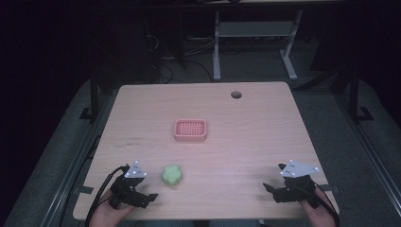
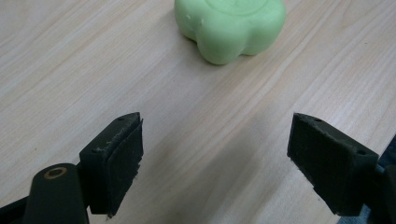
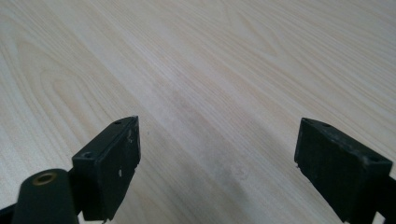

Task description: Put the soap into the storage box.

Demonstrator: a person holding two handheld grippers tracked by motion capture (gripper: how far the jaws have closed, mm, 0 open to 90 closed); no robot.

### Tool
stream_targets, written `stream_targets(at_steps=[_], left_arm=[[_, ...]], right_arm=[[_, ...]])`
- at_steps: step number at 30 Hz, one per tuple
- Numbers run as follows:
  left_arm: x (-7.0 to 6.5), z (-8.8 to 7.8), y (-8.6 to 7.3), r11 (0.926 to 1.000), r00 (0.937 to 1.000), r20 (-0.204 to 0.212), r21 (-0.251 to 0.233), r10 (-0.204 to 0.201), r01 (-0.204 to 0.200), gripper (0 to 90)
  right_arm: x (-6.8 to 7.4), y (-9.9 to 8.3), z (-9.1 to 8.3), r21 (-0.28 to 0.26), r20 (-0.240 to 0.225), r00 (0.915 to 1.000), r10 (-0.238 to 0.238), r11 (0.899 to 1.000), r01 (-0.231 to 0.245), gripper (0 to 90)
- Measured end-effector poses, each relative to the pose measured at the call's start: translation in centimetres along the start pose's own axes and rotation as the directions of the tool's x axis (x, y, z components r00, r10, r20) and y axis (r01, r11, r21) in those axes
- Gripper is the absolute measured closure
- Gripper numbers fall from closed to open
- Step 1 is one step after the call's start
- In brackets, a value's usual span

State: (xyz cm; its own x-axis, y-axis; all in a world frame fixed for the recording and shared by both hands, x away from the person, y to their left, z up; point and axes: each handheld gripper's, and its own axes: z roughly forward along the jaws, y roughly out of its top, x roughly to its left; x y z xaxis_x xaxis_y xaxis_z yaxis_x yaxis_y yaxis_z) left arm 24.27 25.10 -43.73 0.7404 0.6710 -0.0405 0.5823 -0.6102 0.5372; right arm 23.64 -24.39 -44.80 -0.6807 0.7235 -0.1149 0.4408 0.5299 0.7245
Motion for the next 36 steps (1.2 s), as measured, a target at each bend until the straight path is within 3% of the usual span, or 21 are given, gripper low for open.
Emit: stream_targets(at_steps=[19, 36], left_arm=[[-0.3, 0.3, 2.3, 0.9994, 0.9993, 0.012, 0.009, 0.034, -0.035, 18.2], [-0.7, 1.0, 4.5, 0.9963, 0.9973, 0.013, 0.047, 0.072, -0.072, 18.1]], right_arm=[[0.1, 0.0, 0.0, 0.000, -0.003, 1.0000, 0.003, 1.000, -0.003, 13.8], [0.1, 0.1, -0.1, -0.010, -0.007, 1.0000, -0.004, 1.000, 0.004, 13.8]])
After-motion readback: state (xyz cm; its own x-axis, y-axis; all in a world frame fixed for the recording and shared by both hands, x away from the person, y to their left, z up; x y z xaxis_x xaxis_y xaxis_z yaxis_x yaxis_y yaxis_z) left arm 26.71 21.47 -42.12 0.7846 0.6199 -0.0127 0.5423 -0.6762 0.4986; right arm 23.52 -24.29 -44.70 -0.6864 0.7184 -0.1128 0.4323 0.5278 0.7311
